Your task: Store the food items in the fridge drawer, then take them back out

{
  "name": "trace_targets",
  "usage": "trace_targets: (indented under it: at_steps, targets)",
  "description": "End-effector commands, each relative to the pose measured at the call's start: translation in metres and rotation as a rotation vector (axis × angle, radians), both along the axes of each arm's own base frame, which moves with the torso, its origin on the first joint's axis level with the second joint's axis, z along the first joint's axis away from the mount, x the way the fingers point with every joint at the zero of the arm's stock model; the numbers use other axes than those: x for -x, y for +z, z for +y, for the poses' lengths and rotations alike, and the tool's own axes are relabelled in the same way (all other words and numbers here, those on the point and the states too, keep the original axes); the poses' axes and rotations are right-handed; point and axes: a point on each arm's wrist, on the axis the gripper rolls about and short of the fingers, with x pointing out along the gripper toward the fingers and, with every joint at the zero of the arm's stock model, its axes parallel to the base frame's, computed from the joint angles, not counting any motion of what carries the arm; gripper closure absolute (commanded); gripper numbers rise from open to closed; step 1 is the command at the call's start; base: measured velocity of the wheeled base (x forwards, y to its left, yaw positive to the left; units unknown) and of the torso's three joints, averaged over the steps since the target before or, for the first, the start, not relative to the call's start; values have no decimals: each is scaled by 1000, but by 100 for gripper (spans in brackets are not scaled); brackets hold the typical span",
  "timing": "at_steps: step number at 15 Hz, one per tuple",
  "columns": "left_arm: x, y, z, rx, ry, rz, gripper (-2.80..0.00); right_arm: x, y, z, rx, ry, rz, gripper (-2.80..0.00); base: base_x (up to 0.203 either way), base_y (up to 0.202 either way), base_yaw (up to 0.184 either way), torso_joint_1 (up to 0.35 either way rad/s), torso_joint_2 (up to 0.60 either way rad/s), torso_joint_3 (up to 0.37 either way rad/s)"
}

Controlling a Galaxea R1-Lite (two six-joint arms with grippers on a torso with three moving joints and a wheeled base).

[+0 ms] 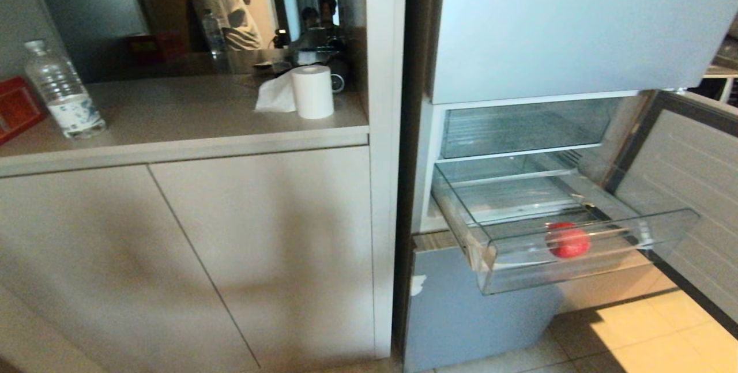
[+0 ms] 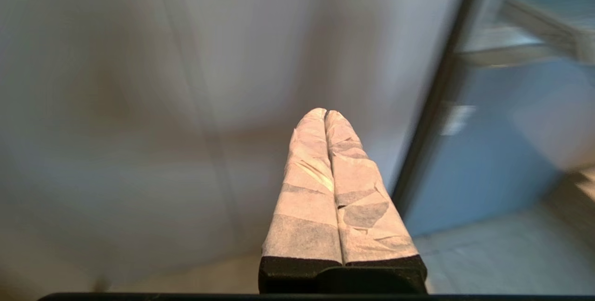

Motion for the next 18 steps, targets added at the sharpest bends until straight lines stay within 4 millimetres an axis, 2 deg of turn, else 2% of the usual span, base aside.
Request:
trace_targets:
  at_steps: [1,12,15,18]
  targets:
    - [0,0,0,0,0,2,0,0,0,0,2,0,2,0,0,6,-176,0,0,2]
    - [0,0,0,0,0,2,0,-2,1,0,25,11,25,0,2,9,-169,3,4,3]
    - [0,0,0,0,0,2,0,-17,12,-1,-30,-35,157,0,1,2,-20,2,1,2]
    - [0,0,0,0,0,2,0,-51,39,-4,-198,-204,270,0,0,0,0,0,0,0]
